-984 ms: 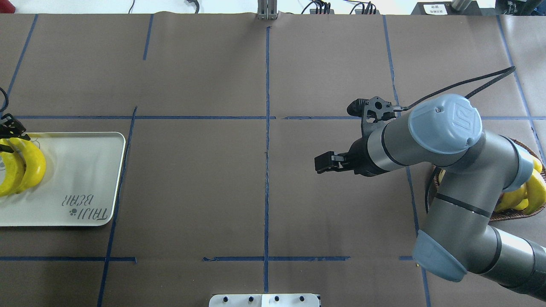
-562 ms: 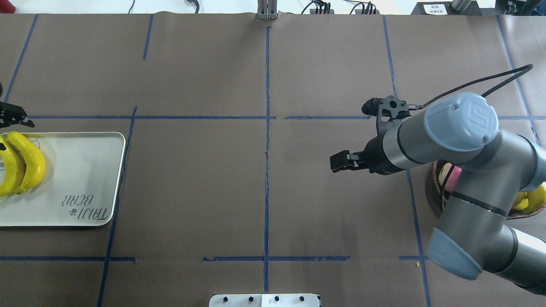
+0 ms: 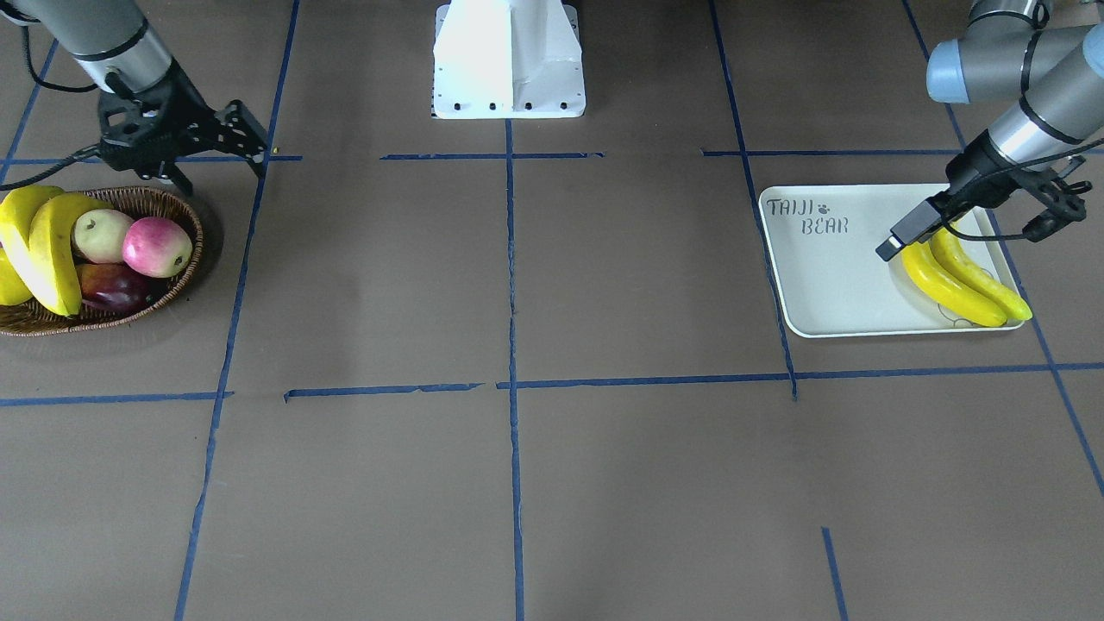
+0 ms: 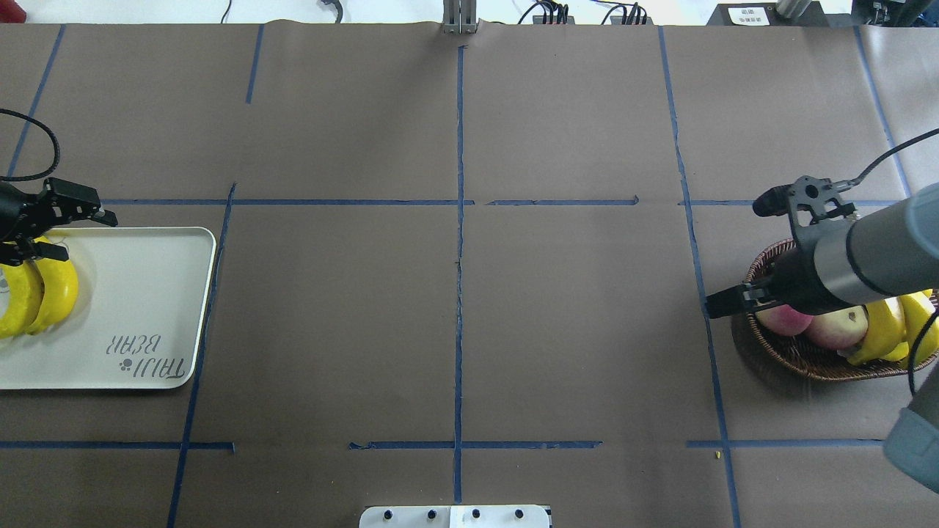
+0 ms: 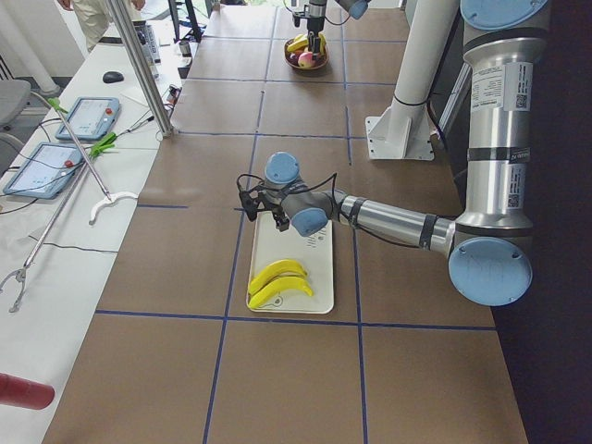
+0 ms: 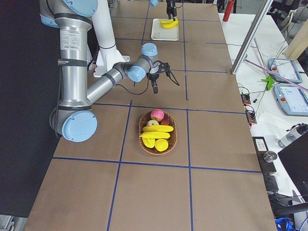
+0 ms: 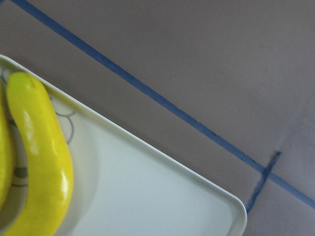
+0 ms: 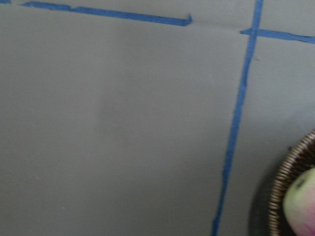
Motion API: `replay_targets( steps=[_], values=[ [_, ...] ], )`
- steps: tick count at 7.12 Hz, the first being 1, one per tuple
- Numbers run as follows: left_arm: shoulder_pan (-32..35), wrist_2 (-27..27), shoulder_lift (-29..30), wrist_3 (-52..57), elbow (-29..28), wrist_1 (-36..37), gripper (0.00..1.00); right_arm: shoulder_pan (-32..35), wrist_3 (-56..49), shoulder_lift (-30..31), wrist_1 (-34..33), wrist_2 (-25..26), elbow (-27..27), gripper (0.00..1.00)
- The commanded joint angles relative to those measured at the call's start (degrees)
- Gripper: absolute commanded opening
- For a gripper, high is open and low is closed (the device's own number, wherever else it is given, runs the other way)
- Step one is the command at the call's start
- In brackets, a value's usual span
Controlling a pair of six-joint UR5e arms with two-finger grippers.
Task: Transfer all bananas from basket to plate
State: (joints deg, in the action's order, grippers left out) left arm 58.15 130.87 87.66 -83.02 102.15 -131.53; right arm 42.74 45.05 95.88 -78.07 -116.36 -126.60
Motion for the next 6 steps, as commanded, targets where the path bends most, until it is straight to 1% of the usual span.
replay_targets(
  steps=[1, 2, 3, 4, 5, 6],
  values=[
    [-2.8, 0.0, 0.4, -0.5, 1.2, -0.1, 1.0, 8.6, -16.9, 9.6, 0.2, -4.6, -1.4, 1.0],
    [-2.8, 0.0, 0.4, -0.6, 1.4, -0.1, 1.0, 12.5, -23.5, 12.6, 0.2, -6.6, -1.0, 1.0],
    [-2.8, -0.1, 0.4, -0.6, 1.4, -0.1, 1.0, 15.8, -29.5, 15.2, 0.1, -7.1, -0.8, 1.0],
    [-2.9, 0.0, 0.3, -0.6, 2.3, -0.1, 1.0, 18.9, -33.9, 16.3, 0.1, -9.6, 0.6, 1.0],
    [-2.9, -0.1, 0.2, -0.6, 2.6, -0.1, 1.0, 21.7, -36.2, 16.4, 0.1, -12.4, 2.5, 0.99],
    [-2.9, -0.1, 0.1, -0.6, 3.0, -0.1, 1.0, 22.0, -35.7, 17.1, 2.2, -12.7, 3.7, 0.99]
  ],
)
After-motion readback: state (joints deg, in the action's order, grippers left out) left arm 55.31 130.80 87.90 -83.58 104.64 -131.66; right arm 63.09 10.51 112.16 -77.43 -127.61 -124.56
